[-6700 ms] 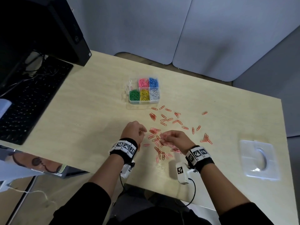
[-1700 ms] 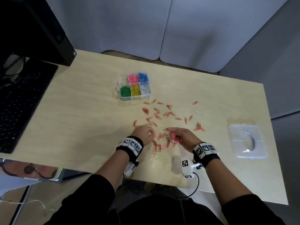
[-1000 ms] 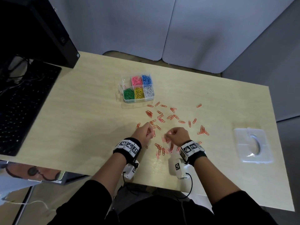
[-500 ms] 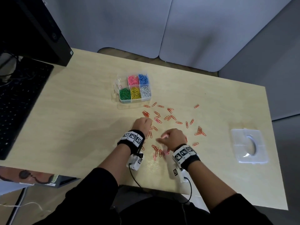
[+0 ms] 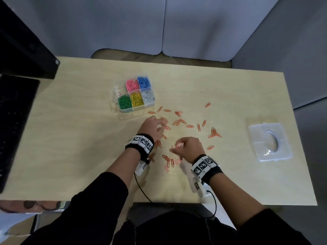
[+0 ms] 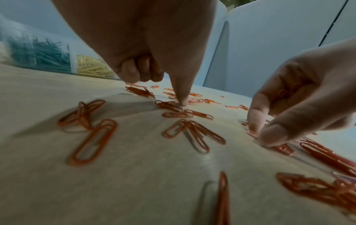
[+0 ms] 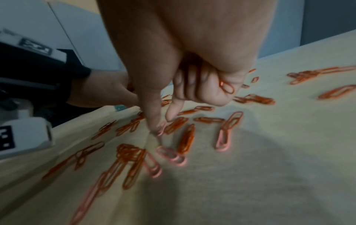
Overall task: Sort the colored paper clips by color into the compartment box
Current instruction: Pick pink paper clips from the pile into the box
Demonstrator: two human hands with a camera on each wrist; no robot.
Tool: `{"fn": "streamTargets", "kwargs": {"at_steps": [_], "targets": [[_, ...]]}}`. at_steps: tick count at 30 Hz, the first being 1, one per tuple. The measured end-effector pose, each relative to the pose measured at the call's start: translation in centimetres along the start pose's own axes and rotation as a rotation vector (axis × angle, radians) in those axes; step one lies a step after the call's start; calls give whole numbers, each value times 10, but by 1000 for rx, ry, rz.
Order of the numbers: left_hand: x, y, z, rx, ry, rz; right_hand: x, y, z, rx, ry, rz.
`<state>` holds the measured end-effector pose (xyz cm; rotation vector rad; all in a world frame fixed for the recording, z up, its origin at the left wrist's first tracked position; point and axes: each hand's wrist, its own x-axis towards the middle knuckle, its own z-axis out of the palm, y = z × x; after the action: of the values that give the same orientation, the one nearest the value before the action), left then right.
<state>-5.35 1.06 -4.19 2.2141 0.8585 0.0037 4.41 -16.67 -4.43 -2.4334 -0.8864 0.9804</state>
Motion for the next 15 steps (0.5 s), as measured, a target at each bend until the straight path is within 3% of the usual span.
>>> {"fn": "streamTargets", "kwargs": {"at_steps": [4, 8, 10, 14, 15], "targets": [[3, 0, -4, 128, 41, 72, 5, -11, 15, -88, 74, 31], [2, 7, -7, 67, 62, 60, 8, -17, 10, -78, -29, 15], [0, 9, -6, -51, 54, -17, 4, -15, -2, 185, -112, 10], [-12, 8, -4, -193, 7, -96, -12, -6, -27, 1049, -388, 149], [-17, 7, -3, -193, -22, -95, -14, -1, -29, 1160, -441, 170]]}}
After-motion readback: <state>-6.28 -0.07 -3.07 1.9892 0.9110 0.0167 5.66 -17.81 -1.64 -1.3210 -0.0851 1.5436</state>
